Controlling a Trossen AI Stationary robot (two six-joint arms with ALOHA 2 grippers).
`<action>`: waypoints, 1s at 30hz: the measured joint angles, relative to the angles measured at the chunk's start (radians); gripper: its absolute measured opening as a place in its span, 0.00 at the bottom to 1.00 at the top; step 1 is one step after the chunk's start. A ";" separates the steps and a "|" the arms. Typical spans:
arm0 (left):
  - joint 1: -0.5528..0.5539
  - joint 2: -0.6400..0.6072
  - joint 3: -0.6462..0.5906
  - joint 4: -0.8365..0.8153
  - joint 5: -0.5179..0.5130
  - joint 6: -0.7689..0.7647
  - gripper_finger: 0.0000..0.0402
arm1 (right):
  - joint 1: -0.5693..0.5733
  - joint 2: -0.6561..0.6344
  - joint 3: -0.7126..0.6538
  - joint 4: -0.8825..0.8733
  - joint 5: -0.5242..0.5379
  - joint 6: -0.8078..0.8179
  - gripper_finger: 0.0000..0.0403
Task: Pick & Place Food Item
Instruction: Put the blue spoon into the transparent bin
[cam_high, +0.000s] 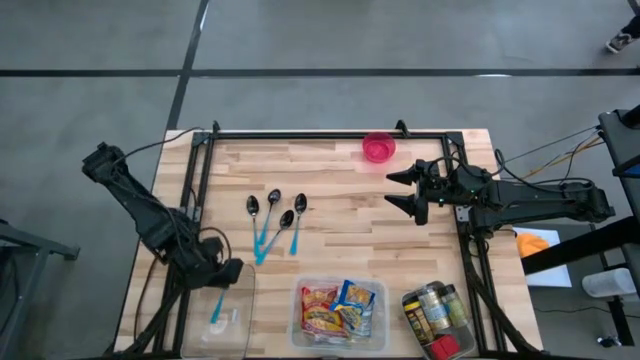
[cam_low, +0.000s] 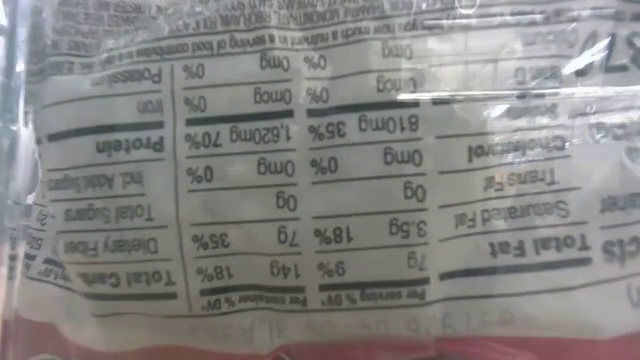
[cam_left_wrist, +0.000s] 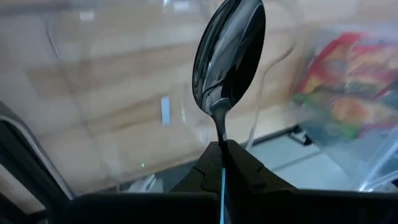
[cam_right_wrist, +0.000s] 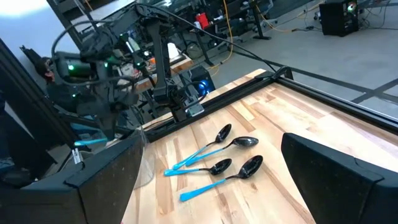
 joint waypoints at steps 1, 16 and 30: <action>-0.010 0.000 -0.017 0.030 0.010 -0.010 0.00 | 0.000 0.000 0.000 0.000 0.000 0.000 0.95; -0.077 0.004 -0.280 0.305 0.047 -0.137 0.00 | 0.000 0.000 0.000 0.000 0.000 0.000 0.95; -0.078 0.005 -0.359 0.411 0.054 -0.163 0.00 | 0.000 0.000 0.000 0.000 0.000 0.000 0.95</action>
